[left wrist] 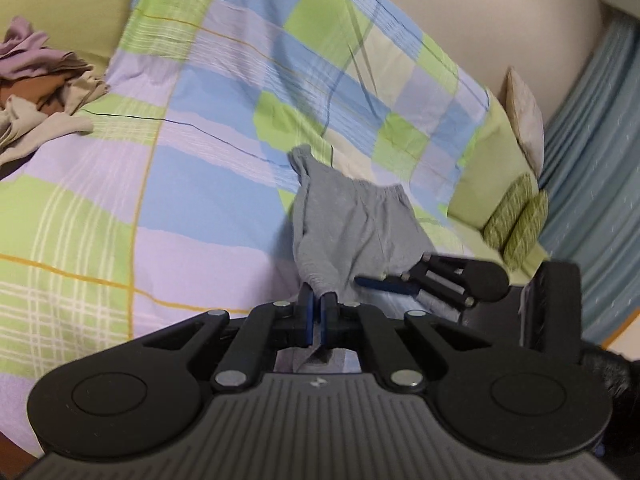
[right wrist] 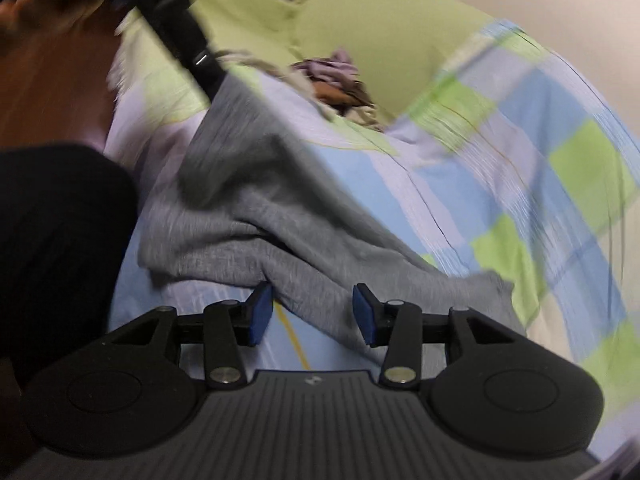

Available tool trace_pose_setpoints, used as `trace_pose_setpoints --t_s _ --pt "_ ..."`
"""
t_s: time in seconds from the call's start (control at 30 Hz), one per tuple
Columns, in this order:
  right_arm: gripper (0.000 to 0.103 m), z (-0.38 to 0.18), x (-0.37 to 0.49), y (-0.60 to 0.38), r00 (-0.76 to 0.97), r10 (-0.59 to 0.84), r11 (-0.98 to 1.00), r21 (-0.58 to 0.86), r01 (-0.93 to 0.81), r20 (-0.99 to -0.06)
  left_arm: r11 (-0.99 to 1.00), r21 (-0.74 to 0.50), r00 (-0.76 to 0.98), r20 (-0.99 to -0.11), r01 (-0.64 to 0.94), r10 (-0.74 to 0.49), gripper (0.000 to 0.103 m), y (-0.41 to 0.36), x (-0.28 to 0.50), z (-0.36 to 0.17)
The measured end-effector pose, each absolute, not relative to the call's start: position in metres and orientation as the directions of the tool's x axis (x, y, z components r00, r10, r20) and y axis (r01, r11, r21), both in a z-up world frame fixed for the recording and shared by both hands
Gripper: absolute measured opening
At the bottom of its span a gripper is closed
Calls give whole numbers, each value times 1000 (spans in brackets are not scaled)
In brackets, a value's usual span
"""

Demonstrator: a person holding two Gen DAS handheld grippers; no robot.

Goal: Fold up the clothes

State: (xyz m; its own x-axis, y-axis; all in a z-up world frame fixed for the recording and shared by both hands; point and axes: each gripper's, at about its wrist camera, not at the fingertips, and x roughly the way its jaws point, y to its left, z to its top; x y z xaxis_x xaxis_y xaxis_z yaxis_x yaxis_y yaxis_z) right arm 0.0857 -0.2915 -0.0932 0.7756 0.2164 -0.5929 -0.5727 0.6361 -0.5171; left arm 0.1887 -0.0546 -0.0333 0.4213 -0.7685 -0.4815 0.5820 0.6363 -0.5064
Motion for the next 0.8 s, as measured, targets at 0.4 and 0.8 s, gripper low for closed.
trace_pose_setpoints --t_s 0.4,0.8 --pt "0 -88 54 -318 766 143 728 -458 -510 -626 676 -468 420 -541 570 -729 0 -54 193 -56" --pt "14 -110 74 -268 792 209 377 -700 -606 -573 718 -375 440 -597 586 -671 2 -61 201 -62"
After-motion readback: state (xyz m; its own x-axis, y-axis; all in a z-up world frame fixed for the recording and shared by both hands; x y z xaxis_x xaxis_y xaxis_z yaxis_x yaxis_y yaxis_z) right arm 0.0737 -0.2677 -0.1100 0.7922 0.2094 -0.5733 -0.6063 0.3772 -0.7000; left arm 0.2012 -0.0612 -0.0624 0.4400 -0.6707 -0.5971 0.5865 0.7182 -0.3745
